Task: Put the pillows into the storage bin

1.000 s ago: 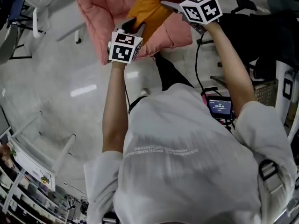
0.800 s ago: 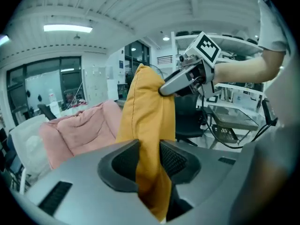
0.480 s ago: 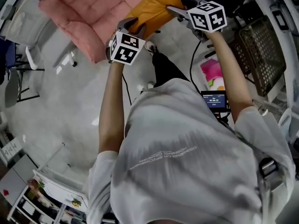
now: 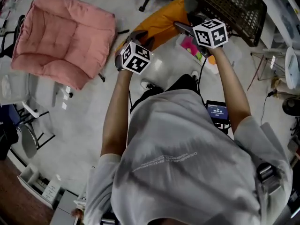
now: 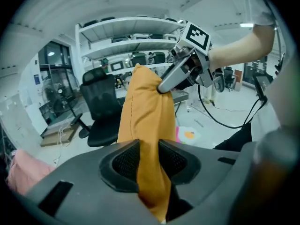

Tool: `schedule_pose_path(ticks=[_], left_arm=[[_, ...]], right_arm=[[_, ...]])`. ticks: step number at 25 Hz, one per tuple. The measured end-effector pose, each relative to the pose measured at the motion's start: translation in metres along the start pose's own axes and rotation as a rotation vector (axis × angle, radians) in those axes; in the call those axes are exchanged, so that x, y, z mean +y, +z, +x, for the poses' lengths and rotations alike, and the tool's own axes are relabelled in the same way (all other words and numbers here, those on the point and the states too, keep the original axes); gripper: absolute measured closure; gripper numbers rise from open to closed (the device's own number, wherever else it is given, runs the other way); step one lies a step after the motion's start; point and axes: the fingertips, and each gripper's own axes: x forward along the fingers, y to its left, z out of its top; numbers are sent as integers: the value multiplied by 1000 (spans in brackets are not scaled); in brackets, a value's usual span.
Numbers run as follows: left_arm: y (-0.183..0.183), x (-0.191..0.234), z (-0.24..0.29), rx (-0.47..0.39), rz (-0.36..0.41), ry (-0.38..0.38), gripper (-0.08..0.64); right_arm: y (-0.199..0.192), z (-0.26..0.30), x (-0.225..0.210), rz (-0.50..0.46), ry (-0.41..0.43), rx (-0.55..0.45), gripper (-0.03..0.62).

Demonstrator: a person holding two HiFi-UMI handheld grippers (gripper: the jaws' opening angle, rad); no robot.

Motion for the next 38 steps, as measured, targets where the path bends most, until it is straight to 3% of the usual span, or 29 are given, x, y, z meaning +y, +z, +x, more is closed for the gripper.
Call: schedule_pose_path(ticks=[7, 17, 21, 26, 32, 38], left_arm=[[68, -121, 108, 58, 187, -247, 425], [137, -272, 239, 157, 384, -498, 426], [151, -315, 297, 195, 473, -543, 427], [160, -361, 382, 228, 646, -556, 428], [139, -412, 495, 230, 839, -595, 428], [115, -452, 586, 200, 914, -589, 431]], right_arm=[[-123, -106, -110, 255, -177, -10, 334], [-283, -217, -229, 598, -330, -42, 337], [-343, -237, -273, 707, -381, -83, 336], [-424, -244, -327, 832, -428, -151, 336], [-525, -223, -391, 946, -473, -173, 334], [-614, -199, -452, 1056, -516, -199, 333]])
